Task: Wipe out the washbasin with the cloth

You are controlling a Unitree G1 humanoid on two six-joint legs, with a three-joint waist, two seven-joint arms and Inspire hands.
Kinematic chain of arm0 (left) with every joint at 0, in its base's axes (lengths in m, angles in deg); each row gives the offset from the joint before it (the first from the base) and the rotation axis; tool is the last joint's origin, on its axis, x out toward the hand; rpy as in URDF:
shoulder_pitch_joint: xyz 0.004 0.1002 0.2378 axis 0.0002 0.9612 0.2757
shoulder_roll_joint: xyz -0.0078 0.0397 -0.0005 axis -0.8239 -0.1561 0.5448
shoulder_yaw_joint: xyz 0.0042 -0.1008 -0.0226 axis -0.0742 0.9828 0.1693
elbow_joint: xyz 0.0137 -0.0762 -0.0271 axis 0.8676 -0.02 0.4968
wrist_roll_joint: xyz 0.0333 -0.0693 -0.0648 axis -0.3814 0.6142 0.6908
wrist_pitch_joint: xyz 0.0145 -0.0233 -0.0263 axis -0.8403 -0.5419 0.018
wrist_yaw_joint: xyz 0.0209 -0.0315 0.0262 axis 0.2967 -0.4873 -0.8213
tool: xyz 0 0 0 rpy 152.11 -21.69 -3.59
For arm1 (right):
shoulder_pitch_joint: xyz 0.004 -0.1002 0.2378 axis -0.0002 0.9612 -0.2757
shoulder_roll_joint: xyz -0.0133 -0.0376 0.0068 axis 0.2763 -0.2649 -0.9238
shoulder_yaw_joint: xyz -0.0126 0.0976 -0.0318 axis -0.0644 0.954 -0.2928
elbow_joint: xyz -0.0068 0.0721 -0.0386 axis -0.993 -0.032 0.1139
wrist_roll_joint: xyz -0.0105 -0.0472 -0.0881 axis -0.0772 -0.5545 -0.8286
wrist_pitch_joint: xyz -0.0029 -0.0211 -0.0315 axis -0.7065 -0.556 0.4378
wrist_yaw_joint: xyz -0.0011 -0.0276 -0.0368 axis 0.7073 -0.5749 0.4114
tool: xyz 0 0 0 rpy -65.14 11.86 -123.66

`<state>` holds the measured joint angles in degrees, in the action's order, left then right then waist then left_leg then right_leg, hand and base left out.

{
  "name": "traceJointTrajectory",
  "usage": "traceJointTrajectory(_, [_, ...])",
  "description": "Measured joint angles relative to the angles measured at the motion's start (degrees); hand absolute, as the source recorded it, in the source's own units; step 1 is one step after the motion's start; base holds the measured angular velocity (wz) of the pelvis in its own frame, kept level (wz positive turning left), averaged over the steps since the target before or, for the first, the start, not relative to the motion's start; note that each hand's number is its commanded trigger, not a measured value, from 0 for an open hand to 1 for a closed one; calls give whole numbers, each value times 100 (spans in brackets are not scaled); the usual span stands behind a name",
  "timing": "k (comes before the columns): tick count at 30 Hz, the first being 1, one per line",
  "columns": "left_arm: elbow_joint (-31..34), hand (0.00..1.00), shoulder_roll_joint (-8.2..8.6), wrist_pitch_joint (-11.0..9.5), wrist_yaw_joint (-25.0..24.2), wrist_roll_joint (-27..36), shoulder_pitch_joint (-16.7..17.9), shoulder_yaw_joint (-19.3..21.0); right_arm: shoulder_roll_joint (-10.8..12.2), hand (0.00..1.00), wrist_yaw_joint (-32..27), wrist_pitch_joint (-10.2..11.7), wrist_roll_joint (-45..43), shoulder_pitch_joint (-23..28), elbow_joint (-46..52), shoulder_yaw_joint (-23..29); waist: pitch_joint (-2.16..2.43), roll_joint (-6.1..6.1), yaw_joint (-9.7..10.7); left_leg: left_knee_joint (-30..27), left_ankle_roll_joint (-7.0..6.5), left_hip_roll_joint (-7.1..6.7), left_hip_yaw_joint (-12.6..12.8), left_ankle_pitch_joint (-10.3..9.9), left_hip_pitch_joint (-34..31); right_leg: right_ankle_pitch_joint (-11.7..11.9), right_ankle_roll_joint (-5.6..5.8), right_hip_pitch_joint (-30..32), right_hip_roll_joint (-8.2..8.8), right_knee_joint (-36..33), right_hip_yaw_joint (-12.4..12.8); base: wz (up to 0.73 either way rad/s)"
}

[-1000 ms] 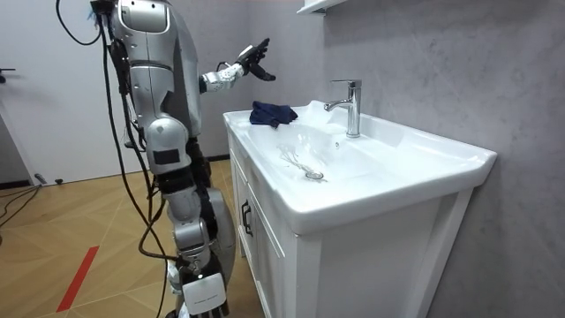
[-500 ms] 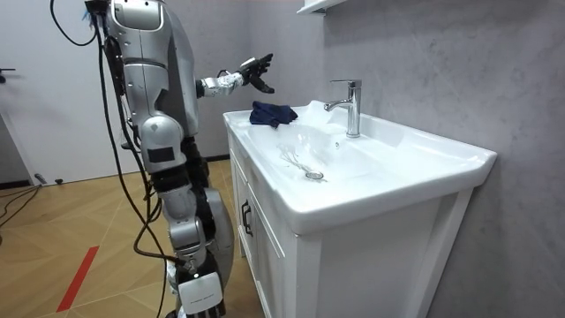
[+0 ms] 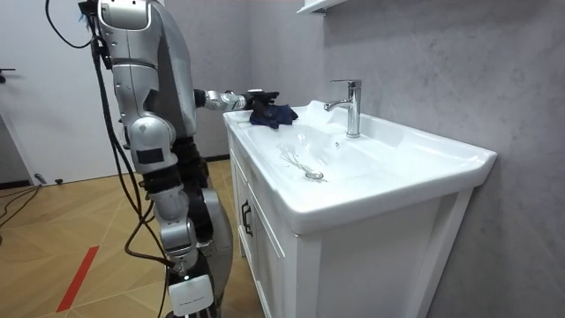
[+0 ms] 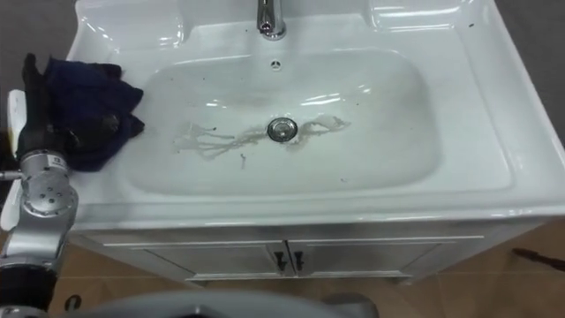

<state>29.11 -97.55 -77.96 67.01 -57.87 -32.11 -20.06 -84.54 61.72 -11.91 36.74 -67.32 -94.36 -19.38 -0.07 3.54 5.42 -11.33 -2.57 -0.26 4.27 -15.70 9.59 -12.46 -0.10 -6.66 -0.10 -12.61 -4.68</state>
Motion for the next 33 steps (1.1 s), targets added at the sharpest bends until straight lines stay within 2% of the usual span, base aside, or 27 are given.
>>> traceJointTrajectory(5, [-81,0,19,0,-16,-3,1,19,4,0,18,-138,6,22,1,3,26,-6,12,44,0,11,16,-1,11,15,-9,2,-16,-2,20,0])
traceJointTrajectory(15, [-93,0,23,45,21,-404,39,-51,67,0,-120,-135,-193,21,49,-2,43,73,45,49,3,22,40,1,-4,21,-19,4,-21,52,-38,0])
traceJointTrajectory(22, [-306,0,2,84,-152,-1119,15,-189,66,0,-171,-149,-235,10,66,3,30,177,57,50,3,20,34,1,18,24,-15,-26,-25,94,-20,0])
traceJointTrajectory(28, [-604,0,2,83,-358,-1531,-68,-172,65,0,-161,-381,-270,25,173,5,23,190,36,162,28,-4,47,17,114,23,-31,-50,-54,95,-7,-2])
traceJointTrajectory(33, [-667,0,2,84,-416,-1702,-80,-167,63,0,-147,-505,-638,23,394,134,28,182,42,164,46,3,48,28,112,19,-44,-28,-66,98,-6,0])
